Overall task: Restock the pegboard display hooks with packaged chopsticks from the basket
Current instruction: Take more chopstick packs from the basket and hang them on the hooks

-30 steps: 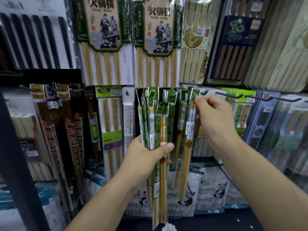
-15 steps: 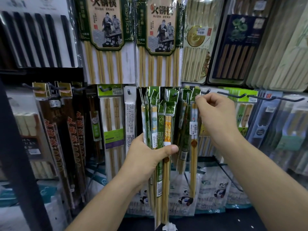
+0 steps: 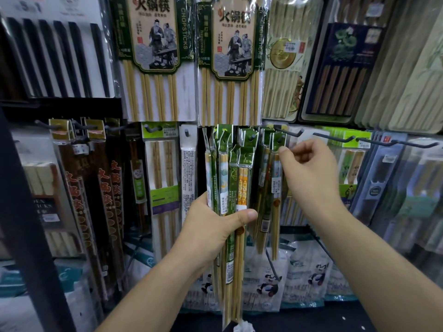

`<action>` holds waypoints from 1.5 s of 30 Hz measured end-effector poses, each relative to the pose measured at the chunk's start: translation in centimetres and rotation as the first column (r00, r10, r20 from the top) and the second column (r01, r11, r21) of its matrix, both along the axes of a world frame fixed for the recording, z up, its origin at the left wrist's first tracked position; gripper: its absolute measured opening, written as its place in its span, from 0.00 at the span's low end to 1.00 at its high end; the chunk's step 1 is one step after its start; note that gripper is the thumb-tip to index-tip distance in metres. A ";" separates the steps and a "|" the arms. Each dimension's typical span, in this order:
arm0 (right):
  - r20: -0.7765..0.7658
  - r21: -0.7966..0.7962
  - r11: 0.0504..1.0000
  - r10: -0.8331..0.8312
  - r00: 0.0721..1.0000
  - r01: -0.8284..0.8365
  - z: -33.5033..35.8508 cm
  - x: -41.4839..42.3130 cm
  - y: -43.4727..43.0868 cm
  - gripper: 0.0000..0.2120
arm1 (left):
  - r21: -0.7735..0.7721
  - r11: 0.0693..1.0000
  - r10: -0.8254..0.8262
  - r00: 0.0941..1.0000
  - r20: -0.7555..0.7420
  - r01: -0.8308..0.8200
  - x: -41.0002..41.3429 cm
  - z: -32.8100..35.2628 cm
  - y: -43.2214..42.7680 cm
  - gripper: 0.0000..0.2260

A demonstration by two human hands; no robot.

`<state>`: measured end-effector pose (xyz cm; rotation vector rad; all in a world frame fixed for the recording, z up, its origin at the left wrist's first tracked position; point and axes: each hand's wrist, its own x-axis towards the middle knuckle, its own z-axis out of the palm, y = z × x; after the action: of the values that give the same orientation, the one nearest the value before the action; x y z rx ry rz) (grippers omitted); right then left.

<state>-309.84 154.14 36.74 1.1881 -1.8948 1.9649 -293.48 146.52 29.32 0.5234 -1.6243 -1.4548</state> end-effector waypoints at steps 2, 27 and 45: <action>-0.049 -0.005 0.993 0.118 0.992 -0.118 -0.6 1.3 0.4 0.09 | -0.012 1.000 0.000 1.000 0.003 0.000 0.0 0.1 0.1 0.19; 0.103 0.012 0.994 0.106 0.989 -0.108 1.3 -0.5 -0.8 0.18 | 0.073 0.992 -0.099 0.995 -0.003 0.099 -0.3 -0.3 -0.2 0.28; 0.166 0.023 0.934 0.347 0.923 -0.356 -0.4 2.4 -0.1 0.11 | 0.146 0.956 -0.225 0.955 -0.192 0.254 -0.1 0.7 1.3 0.14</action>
<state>-307.48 154.07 36.32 1.5207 -1.9267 2.2632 -293.61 147.86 30.00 0.2883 -1.4724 -1.7790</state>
